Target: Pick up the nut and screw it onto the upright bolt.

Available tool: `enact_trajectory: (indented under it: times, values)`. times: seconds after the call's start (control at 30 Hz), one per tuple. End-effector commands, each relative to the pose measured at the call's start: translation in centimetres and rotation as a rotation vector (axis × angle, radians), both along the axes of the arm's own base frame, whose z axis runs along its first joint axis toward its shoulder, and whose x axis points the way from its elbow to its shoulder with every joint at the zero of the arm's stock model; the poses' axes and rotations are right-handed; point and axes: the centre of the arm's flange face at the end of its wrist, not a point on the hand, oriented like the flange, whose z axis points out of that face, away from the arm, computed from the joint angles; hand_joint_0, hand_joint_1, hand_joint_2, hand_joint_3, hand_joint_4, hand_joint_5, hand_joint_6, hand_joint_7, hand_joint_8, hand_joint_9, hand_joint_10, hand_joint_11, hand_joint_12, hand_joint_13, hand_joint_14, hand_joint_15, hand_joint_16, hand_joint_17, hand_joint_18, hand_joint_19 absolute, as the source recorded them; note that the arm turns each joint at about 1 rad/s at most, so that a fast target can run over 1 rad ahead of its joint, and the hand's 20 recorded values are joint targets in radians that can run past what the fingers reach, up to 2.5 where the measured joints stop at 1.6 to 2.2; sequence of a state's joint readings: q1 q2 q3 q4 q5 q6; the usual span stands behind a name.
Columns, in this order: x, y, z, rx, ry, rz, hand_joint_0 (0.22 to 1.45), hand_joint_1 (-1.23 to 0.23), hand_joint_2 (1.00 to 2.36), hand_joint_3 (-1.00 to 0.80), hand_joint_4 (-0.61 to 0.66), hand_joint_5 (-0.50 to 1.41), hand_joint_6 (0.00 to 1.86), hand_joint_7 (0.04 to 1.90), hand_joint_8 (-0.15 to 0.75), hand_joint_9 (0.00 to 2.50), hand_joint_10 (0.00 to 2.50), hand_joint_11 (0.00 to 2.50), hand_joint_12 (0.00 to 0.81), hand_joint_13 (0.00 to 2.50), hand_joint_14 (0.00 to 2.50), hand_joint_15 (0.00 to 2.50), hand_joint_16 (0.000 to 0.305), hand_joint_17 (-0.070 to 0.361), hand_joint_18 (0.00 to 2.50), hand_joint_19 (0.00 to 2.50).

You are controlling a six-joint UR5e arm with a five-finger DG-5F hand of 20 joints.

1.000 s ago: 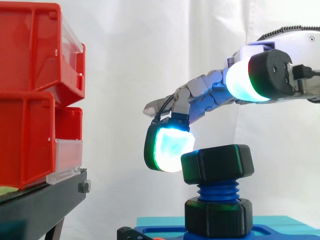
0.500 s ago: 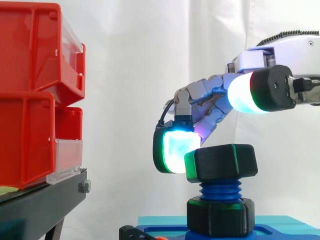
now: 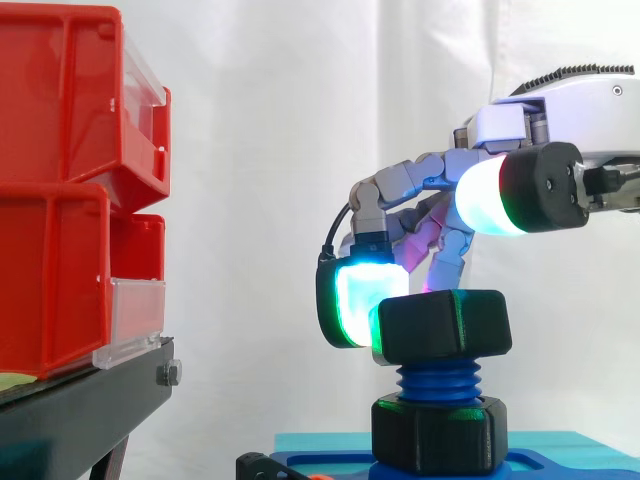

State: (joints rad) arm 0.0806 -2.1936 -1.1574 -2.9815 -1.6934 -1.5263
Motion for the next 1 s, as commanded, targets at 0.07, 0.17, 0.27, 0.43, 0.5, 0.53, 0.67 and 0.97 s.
enact_trajectory:
  times: [0.07,0.17,0.27,0.43,0.5,0.53,0.67,0.97]
  values:
    - [0.0,-0.3,0.0,0.0,0.0,-0.002,0.52,-0.18,1.0,-0.5,0.07,0.08,0.63,1.18,0.211,1.46,0.0,0.0,0.156,0.96,0.0,0.0,0.009,0.02,0.63,0.0]
    - [0.0,-0.4,0.0,0.0,0.0,-0.004,0.52,-0.18,1.0,-0.5,0.07,0.08,0.63,1.2,0.215,1.5,0.0,0.0,0.149,0.99,0.0,0.0,0.008,0.019,0.67,0.0]
    - [0.0,-0.5,0.1,0.0,-0.005,-0.005,0.52,-0.15,1.0,-0.5,0.09,0.06,0.5,1.39,0.243,1.41,0.0,0.01,0.19,0.9,0.0,0.0,0.015,0.034,0.57,0.0]
    - [0.2,-0.4,0.5,0.002,-0.02,-0.001,0.51,-0.11,1.0,-0.5,0.2,-0.02,0.5,1.08,0.249,1.21,0.0,0.0,0.231,0.76,0.0,0.0,0.022,0.051,0.45,0.0]
    - [0.3,-0.4,0.8,0.004,-0.026,0.004,0.5,-0.11,1.0,-0.5,0.23,-0.04,0.5,1.0,0.249,1.18,0.0,0.0,0.237,0.72,0.0,0.0,0.024,0.054,0.42,0.0]
    - [0.4,-0.3,1.3,0.004,-0.032,0.007,0.5,-0.1,1.0,-0.5,0.24,-0.06,0.5,0.92,0.25,1.12,0.0,0.0,0.247,0.7,0.0,0.0,0.025,0.056,0.4,0.0]
    - [0.6,-0.1,2.1,0.004,-0.043,0.019,0.49,-0.1,1.0,-0.5,0.22,-0.08,0.5,0.8,0.249,1.03,0.0,0.0,0.259,0.65,0.0,0.0,0.028,0.063,0.35,0.0]
    - [1.2,1.7,2.5,0.007,-0.076,0.036,0.48,-0.07,1.0,-0.5,0.19,-0.1,0.5,0.71,0.243,0.88,0.0,0.0,0.288,0.53,0.0,0.0,0.032,0.072,0.24,0.0]
